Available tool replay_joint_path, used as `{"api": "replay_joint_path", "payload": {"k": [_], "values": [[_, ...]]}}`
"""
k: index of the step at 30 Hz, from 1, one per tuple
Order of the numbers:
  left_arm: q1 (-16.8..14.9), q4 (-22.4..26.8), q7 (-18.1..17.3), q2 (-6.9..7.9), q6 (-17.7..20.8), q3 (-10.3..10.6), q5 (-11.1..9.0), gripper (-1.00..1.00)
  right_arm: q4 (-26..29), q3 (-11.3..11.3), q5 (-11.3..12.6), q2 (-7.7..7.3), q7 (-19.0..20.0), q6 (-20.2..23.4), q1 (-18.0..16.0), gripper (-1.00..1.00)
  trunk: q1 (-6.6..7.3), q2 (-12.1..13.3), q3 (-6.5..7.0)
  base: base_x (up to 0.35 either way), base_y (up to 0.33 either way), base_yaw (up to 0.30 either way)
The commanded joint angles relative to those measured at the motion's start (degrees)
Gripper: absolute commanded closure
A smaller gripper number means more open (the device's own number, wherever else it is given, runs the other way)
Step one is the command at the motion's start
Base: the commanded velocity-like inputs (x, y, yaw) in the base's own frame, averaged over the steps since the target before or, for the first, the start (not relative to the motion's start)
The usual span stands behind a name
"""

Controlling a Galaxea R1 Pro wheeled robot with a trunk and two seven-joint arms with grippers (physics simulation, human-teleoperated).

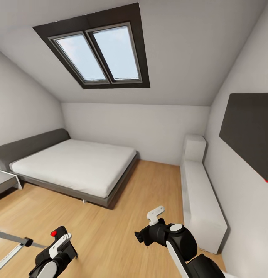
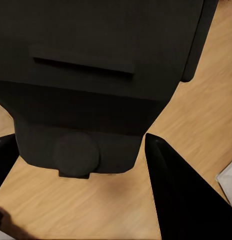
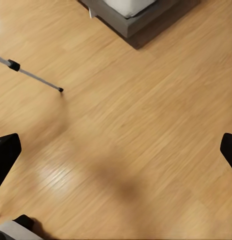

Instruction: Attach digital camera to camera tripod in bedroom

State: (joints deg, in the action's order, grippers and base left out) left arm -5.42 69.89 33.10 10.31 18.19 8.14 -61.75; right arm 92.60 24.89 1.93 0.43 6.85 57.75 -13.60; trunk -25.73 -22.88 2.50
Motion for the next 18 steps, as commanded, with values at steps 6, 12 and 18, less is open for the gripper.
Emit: {"api": "replay_joint_path", "payload": {"k": [6,12,18], "values": [[-0.03,0.07,0.39,0.06,0.09,0.13,-0.21,1.0,0.03,-0.02,0.16,0.01,0.0,0.26,-0.02,-1.0,-0.05,-0.04,-0.02,0.315,-0.001,0.0],[-0.03,0.07,0.39,0.06,0.09,0.13,-0.21,1.0,0.03,-0.02,0.15,0.01,0.0,0.26,-0.02,-1.0,-0.05,-0.04,-0.02,0.321,0.0,0.0],[-0.03,0.07,0.36,0.06,0.09,0.13,-0.21,1.0,0.03,-0.01,0.16,0.01,0.0,0.26,-0.02,-1.0,-0.05,-0.04,-0.02,0.321,0.028,0.0]]}}
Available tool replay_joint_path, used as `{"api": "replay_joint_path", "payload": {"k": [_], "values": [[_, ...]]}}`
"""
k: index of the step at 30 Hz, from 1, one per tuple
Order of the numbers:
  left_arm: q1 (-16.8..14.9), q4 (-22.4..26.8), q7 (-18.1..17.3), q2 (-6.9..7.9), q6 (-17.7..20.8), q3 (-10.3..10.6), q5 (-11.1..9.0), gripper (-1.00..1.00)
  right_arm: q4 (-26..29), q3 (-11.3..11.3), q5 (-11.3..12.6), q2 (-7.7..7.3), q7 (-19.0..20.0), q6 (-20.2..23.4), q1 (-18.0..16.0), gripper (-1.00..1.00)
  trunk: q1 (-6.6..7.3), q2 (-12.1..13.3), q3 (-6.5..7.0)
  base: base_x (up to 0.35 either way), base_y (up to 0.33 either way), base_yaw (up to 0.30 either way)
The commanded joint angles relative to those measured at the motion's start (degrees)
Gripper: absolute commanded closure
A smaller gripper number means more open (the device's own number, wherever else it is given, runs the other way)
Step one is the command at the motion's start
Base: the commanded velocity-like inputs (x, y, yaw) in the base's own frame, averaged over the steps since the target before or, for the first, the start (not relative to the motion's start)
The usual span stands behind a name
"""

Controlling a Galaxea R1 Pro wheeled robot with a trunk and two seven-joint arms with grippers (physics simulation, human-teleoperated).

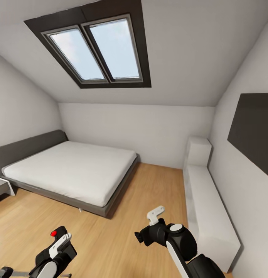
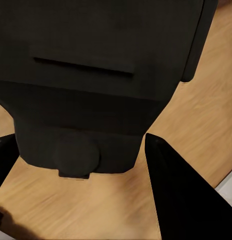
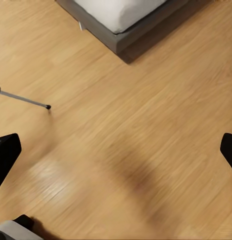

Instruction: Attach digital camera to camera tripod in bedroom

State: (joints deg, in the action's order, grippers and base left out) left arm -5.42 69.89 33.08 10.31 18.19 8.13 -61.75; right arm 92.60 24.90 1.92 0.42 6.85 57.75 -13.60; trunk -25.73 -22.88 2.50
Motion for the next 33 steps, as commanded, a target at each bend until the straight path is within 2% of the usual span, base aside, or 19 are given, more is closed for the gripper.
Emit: {"api": "replay_joint_path", "payload": {"k": [1,9,24,33], "values": [[-0.02,0.07,0.37,0.06,0.09,0.13,-0.21,1.0,0.03,0.0,0.17,0.02,0.0,0.26,-0.03,-1.0,-0.06,-0.04,-0.02,0.305,0.108,0.0],[-0.02,0.0,0.32,0.06,0.13,0.09,-0.21,1.0,0.03,0.01,0.18,0.02,0.0,0.26,-0.03,-1.0,-0.06,-0.04,-0.02,0.209,0.139,0.0],[-0.02,0.0,0.45,0.06,0.13,0.13,-0.21,1.0,0.03,-0.02,0.19,0.02,0.0,0.26,-0.04,-1.0,-0.06,-0.04,-0.02,0.062,0.024,0.0],[-0.02,0.05,0.52,0.06,0.09,0.2,-0.21,1.0,0.03,-0.18,0.18,0.02,0.0,0.26,-0.1,-1.0,-0.06,-0.04,-0.02,0.265,0.002,0.0]]}}
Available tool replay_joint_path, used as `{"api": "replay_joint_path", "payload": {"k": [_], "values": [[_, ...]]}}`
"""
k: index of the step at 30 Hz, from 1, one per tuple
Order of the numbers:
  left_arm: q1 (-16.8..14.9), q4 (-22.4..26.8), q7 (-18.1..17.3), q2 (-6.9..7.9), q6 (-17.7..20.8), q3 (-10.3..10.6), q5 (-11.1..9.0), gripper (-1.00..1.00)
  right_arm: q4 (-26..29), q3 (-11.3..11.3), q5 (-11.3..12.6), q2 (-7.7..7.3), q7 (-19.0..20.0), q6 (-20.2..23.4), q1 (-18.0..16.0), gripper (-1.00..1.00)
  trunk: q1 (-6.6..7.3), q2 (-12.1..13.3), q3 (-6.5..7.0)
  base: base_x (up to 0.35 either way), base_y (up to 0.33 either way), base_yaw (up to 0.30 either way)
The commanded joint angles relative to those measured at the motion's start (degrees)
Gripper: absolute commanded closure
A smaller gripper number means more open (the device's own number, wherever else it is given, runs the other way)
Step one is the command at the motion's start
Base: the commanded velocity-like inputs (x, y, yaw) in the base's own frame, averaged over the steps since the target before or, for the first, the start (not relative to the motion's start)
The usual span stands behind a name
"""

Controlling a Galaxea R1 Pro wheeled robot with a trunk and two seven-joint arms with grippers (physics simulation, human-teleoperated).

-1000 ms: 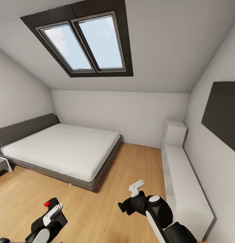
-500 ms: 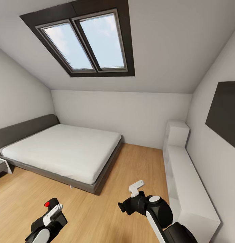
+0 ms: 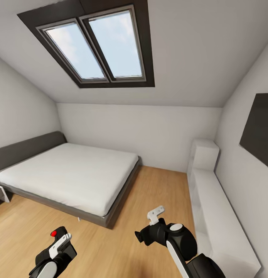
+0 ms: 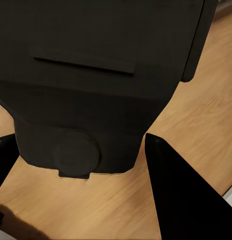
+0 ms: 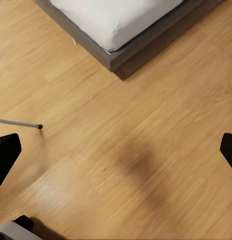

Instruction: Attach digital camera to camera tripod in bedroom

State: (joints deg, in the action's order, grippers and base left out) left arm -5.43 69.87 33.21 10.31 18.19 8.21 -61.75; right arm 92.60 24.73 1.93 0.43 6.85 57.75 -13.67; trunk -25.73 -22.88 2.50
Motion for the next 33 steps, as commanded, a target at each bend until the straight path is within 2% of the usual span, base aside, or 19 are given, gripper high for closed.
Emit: {"api": "replay_joint_path", "payload": {"k": [1,24,33], "values": [[-0.02,0.08,0.4,0.06,0.09,0.13,-0.21,1.0,0.03,-0.04,0.17,0.01,0.0,0.26,-0.03,-1.0,-0.05,-0.04,-0.02,0.305,0.001,0.0],[-0.02,0.12,0.44,0.06,0.09,0.12,-0.21,1.0,0.03,-0.12,0.18,-1.07,0.15,0.14,-0.04,-1.0,-0.05,-0.04,-0.02,0.319,0.0,0.0],[-0.02,0.55,0.45,0.06,0.02,0.09,-0.18,1.0,0.03,-0.03,0.18,-1.11,0.13,-1.51,0.07,-1.0,-0.05,-0.04,-0.02,0.324,0.0,0.0]]}}
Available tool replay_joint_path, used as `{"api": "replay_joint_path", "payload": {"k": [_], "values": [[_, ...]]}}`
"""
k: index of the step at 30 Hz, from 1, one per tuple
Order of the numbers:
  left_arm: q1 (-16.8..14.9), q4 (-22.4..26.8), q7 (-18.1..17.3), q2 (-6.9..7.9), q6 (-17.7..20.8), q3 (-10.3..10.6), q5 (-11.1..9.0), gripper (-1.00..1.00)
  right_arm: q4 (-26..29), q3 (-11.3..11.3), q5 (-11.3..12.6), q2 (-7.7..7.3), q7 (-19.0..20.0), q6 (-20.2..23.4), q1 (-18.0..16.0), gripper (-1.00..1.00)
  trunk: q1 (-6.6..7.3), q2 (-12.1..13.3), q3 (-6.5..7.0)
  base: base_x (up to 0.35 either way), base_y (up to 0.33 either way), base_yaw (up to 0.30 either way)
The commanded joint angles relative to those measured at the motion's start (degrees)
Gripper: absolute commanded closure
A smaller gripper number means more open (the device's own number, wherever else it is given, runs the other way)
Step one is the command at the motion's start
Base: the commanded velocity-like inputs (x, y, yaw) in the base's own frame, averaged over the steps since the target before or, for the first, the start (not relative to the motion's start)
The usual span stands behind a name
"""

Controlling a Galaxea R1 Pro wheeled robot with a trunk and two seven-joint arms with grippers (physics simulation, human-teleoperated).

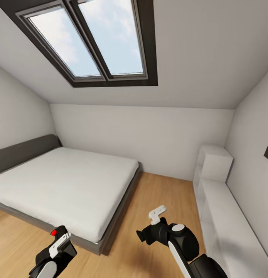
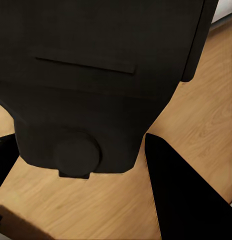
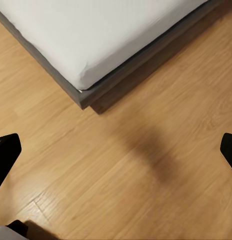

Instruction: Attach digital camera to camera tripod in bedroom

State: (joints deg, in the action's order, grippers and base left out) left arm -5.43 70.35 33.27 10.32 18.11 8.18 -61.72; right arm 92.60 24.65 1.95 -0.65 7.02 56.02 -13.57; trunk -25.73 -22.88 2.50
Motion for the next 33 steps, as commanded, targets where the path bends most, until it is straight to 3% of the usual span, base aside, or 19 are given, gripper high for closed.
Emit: {"api": "replay_joint_path", "payload": {"k": [1,33], "values": [[-0.02,0.08,0.39,0.05,0.1,0.12,-0.21,1.0,0.04,0.05,0.16,-0.04,-0.04,0.23,-0.04,-1.0,-0.06,-0.04,-0.02,0.324,0.0,0.0],[-0.02,0.33,0.39,0.05,-0.01,0.08,-0.22,1.0,0.04,0.38,0.16,0.03,-0.13,0.05,-0.06,-1.0,-0.06,-0.04,-0.02,0.324,0.0,0.006]]}}
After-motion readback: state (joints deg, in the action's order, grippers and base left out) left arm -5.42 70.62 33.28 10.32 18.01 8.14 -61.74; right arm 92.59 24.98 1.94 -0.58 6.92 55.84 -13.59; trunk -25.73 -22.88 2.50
